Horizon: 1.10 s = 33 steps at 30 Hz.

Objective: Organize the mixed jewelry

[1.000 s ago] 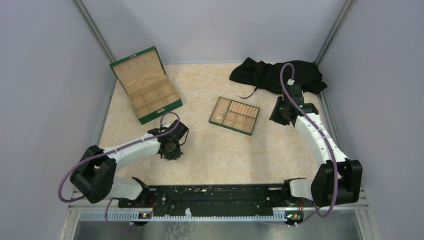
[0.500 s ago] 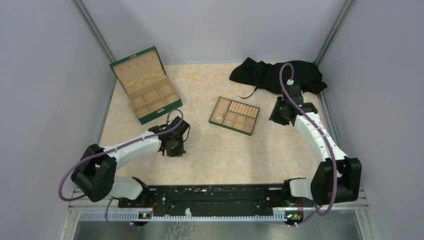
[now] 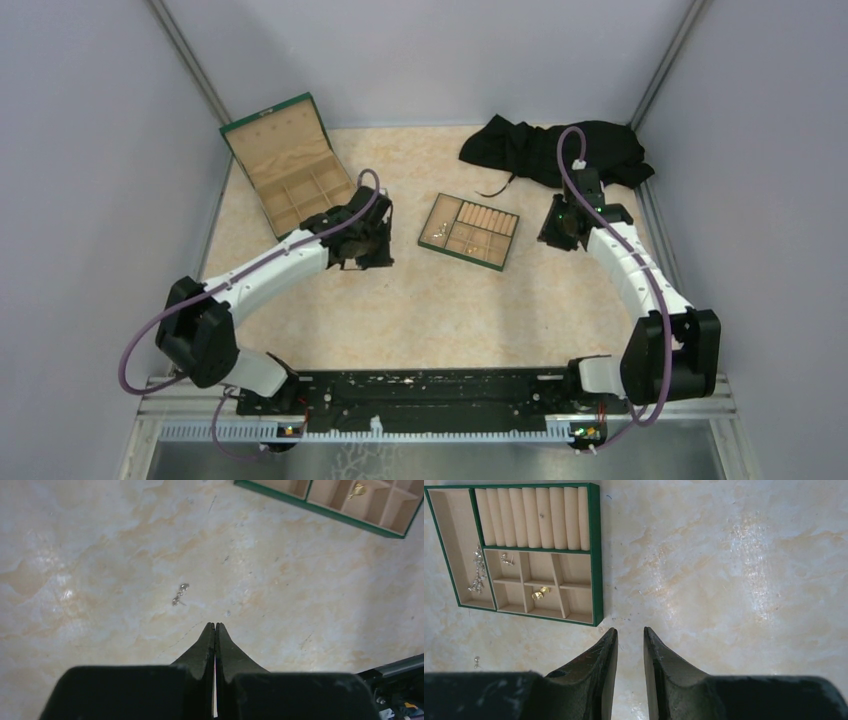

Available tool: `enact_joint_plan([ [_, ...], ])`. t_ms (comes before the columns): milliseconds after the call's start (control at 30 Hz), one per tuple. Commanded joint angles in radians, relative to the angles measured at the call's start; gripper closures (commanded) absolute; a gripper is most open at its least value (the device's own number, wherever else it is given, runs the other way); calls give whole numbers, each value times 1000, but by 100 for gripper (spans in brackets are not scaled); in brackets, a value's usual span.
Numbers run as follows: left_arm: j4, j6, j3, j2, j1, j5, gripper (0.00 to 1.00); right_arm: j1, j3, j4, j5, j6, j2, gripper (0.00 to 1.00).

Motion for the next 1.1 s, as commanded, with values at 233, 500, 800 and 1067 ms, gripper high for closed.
enact_joint_plan([
  [233, 83, 116, 309, 256, -2, 70, 100, -8, 51, -1, 29, 10, -10, 74],
  [500, 18, 133, 218, 254, -2, -15, 69, -8, 37, -18, 54, 11, -32, 74],
  [800, 40, 312, 0, 169, -1, -8, 47, -7, 50, 12, 16, 10, 24, 74],
  [1067, 97, 335, -25, 230, 0, 7, 53, -7, 72, 29, 4, 14, 48, 74],
])
